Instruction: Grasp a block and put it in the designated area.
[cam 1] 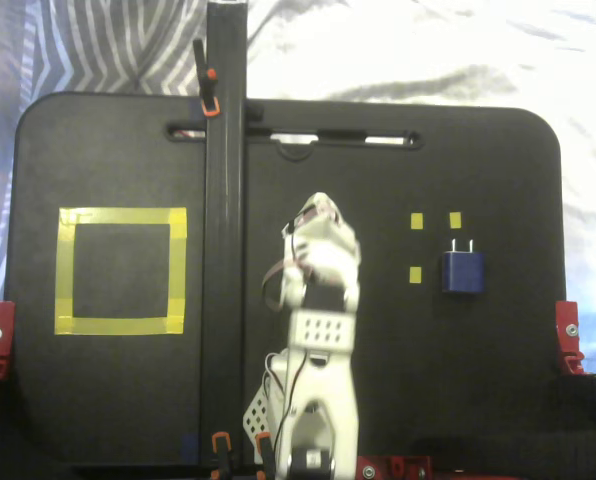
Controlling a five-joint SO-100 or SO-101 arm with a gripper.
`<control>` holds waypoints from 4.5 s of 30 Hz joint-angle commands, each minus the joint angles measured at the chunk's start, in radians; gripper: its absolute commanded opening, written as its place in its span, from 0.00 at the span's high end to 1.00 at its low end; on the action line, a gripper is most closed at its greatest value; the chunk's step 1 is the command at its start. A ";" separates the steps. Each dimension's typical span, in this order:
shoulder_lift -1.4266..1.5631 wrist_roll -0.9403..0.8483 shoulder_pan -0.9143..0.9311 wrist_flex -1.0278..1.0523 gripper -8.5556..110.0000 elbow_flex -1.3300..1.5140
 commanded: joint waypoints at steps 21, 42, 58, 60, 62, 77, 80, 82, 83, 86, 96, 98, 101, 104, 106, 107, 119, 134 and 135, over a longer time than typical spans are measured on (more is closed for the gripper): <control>-0.291 -0.925 0.350 0.687 0.93 -0.546; -0.808 -1.442 0.738 0.723 0.93 -0.945; -1.086 -1.575 0.887 0.624 0.93 -1.097; -1.115 -1.575 0.891 0.600 0.93 -1.104; -1.140 -1.575 0.893 0.574 0.93 -1.104; -1.186 -1.572 0.879 0.520 0.79 -1.104; -1.184 -1.574 0.879 0.508 0.70 -1.104; -1.184 -1.574 0.881 0.502 0.65 -1.104; -1.184 -1.575 0.881 0.499 0.65 -1.104; -1.184 -1.575 0.881 0.489 0.59 -1.104; -1.192 -1.575 0.884 0.494 0.56 -1.103; -1.206 -1.577 0.885 0.495 0.56 -1.103; -1.238 -1.577 0.887 0.485 0.56 -1.103; -1.273 -1.578 0.888 0.463 0.56 -1.103; -1.289 -1.578 0.888 0.451 0.56 -1.103; -1.295 -1.580 0.888 0.445 0.56 -1.103; -1.341 -1.605 0.888 0.419 0.56 -1.103; -1.350 -1.617 0.885 0.420 0.72 -1.100; -1.350 -1.617 0.885 0.420 0.73 -1.100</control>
